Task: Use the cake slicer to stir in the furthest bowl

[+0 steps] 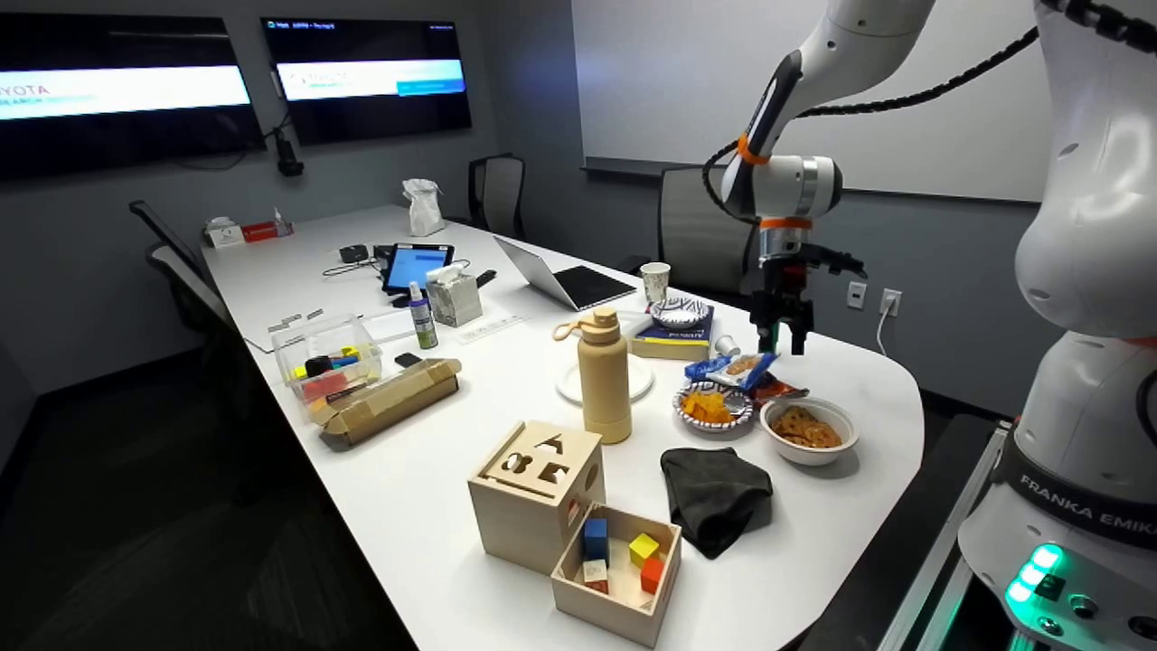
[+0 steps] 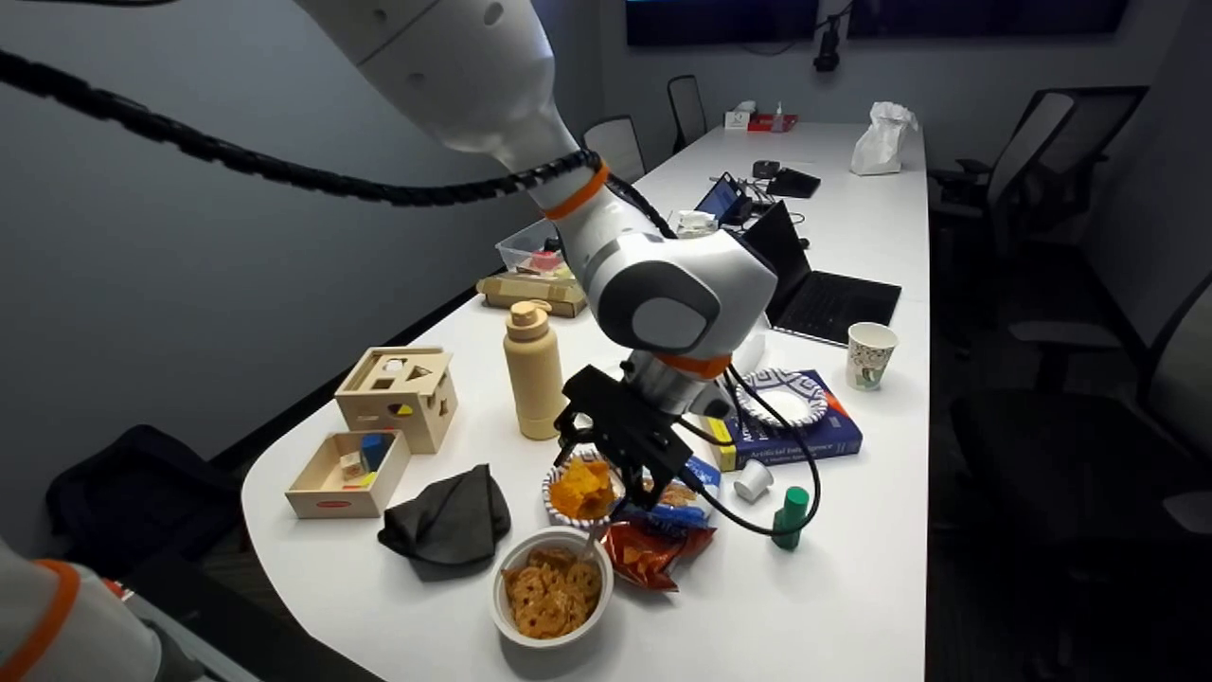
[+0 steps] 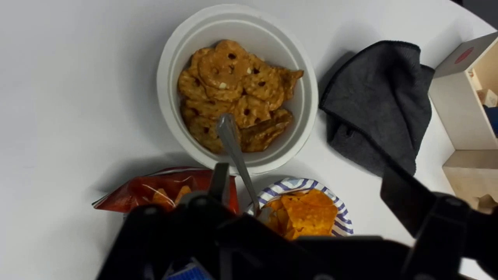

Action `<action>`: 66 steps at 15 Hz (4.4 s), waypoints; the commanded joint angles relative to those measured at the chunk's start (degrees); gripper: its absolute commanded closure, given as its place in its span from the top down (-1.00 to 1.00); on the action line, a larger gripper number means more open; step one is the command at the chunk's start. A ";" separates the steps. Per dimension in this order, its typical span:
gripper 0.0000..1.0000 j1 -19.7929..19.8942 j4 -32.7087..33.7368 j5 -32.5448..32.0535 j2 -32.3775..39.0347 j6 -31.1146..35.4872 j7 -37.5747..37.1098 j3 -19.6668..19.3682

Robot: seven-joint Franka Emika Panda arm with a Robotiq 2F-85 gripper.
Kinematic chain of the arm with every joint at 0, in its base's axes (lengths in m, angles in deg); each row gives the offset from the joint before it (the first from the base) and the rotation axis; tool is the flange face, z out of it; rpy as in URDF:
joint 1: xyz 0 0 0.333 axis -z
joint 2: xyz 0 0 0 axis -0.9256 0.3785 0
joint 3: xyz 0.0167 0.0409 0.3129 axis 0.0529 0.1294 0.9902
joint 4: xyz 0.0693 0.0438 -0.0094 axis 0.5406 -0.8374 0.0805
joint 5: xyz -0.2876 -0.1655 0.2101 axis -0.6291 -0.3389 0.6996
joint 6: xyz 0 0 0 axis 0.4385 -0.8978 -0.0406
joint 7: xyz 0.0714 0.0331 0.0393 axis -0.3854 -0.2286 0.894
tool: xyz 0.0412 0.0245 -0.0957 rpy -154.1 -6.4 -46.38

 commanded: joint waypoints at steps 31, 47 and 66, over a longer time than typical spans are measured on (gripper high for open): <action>-0.98 11.60 13.97 6.66 18.54 -11.81 7.31 5.84; -0.98 8.11 18.35 0.33 15.66 -27.58 2.58 4.24; -0.98 3.03 24.90 1.93 17.32 -31.59 -22.26 3.25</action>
